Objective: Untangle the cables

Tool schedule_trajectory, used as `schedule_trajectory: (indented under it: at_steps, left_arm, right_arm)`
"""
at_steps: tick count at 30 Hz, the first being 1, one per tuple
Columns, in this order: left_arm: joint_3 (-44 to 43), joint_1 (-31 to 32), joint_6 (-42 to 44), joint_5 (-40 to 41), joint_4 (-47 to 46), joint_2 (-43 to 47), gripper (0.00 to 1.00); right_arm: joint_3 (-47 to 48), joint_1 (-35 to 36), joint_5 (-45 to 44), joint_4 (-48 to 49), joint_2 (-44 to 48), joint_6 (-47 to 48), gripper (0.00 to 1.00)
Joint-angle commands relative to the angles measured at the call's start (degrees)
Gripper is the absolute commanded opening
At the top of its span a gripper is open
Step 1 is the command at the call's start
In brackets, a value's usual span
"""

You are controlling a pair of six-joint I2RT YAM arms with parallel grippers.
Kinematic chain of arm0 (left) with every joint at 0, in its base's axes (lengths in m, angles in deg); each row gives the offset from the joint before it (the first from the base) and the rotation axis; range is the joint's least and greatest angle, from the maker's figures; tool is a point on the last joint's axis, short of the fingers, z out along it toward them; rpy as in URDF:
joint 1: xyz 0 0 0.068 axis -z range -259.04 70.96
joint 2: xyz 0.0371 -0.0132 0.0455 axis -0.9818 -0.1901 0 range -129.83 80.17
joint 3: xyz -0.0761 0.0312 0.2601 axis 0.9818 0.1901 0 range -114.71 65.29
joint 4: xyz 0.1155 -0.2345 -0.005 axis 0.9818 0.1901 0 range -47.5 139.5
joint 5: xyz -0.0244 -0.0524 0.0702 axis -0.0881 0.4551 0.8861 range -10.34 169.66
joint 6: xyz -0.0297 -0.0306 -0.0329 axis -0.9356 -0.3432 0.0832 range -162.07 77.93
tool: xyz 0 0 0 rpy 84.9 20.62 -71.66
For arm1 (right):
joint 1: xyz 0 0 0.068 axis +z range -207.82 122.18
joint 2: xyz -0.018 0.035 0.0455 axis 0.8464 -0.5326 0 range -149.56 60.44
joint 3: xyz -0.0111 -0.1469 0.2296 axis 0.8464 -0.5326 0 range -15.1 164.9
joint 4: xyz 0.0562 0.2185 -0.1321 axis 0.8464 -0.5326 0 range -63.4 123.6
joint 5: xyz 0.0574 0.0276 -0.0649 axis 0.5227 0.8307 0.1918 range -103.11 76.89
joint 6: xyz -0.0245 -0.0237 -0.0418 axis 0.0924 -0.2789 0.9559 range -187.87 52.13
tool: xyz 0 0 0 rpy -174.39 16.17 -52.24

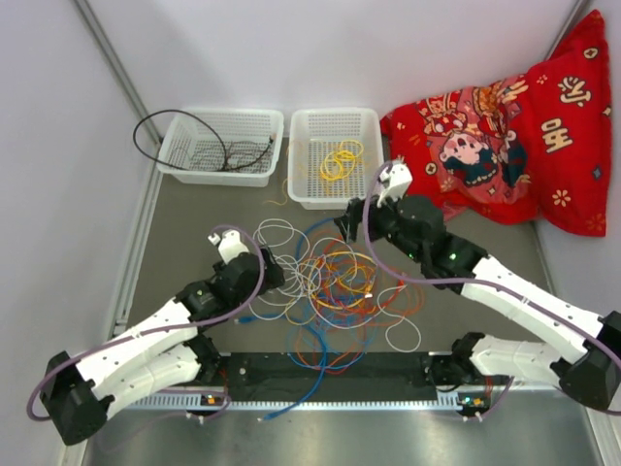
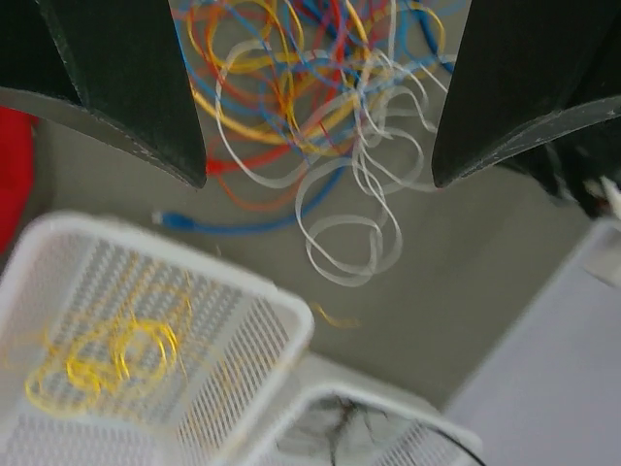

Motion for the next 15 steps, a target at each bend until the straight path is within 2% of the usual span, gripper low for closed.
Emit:
schedule_trajectory:
  at_steps: [1,9,13,15]
  left_arm:
    - [-2.2,0.0,0.2,4.2,0.9,1.6,0.98]
    - [-1.6,0.0,1.4,3.8,-2.3,1.3,0.99]
    - [-1.2,0.0,2.1,1.9,-4.5,-0.7,0.94]
    - [-2.3,0.0,2.0,1.4,-3.8,-1.9,0.98]
  right_arm:
    - [-8.0,0.1,-2.6,-5.3,4.9,-3.9,0.98]
    - [-21.2,1.3,-0.5,-8.4,16.7,-10.7,0.96]
    - [-22.7,1.7,-1.8,-11.5,21.0,-10.8,0.96]
    - [-22.1,1.6,-2.5,-12.5,21.9,-10.2,0.96]
